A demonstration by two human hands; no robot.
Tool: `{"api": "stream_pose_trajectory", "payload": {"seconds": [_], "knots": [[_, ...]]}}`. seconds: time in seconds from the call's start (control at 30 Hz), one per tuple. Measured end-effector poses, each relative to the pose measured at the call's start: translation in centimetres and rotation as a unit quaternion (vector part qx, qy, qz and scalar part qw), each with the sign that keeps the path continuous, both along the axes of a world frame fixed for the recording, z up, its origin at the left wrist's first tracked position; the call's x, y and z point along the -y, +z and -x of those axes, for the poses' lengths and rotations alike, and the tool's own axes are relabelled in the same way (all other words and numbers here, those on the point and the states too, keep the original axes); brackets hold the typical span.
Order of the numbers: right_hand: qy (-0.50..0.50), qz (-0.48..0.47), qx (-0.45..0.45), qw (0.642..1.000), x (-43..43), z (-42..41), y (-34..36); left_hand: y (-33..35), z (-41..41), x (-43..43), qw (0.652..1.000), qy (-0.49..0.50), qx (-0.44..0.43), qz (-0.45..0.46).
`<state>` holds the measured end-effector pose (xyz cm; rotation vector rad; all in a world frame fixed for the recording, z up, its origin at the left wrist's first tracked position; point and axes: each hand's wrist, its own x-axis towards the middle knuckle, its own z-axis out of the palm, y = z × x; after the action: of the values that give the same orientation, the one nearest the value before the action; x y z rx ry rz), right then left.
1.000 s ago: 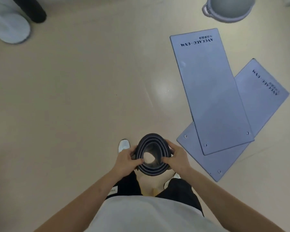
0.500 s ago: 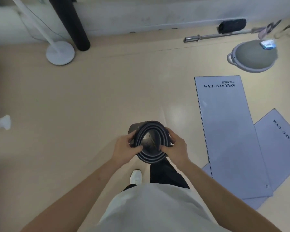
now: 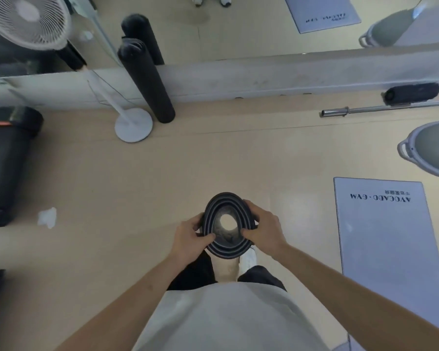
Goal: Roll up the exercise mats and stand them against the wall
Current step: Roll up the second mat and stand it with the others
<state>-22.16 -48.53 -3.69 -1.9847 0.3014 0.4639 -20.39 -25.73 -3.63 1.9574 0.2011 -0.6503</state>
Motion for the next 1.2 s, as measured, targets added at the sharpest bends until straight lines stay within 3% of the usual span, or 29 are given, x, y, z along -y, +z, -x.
{"api": "stream_pose_trajectory", "payload": {"seconds": [0.5,0.7,0.97,1.2], "knots": [[-0.025,0.035,-0.041,0.998,-8.3,-35.5,0.9,-2.0,-34.9,-8.0,0.999,0.005,-0.023,0.025],[-0.061,0.025,-0.029,0.997,-10.5,-48.0,1.0,-1.2,-49.1,-9.4,0.999,-0.023,-0.024,-0.013],[-0.117,-0.054,-0.068,0.989,-10.5,-65.9,-4.3,-4.7,-68.2,-8.7,0.996,-0.047,-0.048,-0.063],[-0.216,-0.101,-0.150,0.960,-11.0,-77.8,-11.4,-11.5,-81.3,-8.2,0.990,-0.091,-0.054,-0.094]]}}
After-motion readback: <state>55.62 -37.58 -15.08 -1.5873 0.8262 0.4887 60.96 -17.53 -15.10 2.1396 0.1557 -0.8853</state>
